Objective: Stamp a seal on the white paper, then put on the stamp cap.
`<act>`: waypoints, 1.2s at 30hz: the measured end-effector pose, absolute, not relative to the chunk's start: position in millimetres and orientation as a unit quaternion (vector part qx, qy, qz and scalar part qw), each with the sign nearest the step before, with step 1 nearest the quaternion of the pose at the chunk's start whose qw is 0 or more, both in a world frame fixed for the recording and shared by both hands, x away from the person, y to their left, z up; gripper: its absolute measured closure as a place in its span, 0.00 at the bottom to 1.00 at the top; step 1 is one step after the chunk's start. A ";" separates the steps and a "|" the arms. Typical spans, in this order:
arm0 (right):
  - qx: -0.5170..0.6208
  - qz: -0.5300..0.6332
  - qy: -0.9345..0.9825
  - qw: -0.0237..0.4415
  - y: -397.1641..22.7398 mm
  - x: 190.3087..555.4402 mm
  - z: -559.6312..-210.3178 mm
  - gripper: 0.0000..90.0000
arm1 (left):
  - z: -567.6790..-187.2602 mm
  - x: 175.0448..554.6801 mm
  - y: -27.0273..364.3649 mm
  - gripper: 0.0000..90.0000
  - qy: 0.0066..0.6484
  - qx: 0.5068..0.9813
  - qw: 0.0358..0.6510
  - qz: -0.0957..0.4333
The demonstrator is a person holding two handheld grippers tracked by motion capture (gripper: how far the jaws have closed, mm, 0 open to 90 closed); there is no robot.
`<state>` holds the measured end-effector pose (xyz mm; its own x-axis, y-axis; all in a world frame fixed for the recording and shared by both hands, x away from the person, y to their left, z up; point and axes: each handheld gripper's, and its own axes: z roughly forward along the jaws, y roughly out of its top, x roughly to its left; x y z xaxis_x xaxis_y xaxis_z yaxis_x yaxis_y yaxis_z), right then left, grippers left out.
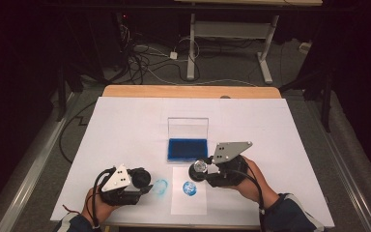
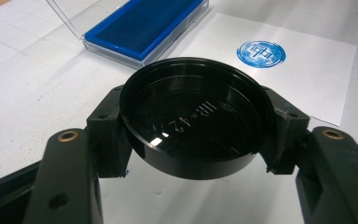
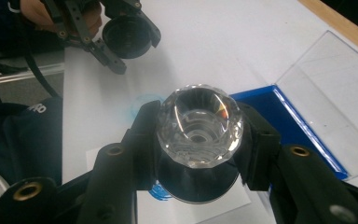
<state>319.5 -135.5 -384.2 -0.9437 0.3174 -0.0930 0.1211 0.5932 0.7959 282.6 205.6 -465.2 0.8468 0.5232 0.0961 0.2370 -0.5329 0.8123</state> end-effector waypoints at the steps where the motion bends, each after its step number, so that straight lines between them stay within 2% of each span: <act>1: 0.125 0.436 0.884 0.112 -136.3 320.2 -383.8 0.63 | -465.5 282.6 205.8 0.40 0.222 0.859 0.431 0.167; 23: 0.124 0.441 0.881 0.121 -145.8 321.5 -375.6 0.63 | -467.9 285.3 207.4 0.40 0.229 0.859 0.427 0.166; 36: 0.132 0.442 0.878 0.129 -150.3 325.9 -375.9 0.63 | -468.6 299.7 193.0 0.40 0.219 0.863 0.427 0.158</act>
<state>325.9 -150.3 -375.9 -0.9315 0.3465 -0.1104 0.1176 0.5741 0.8103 299.7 193.0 -468.6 0.8541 0.5132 0.0849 0.2436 -0.5388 0.8065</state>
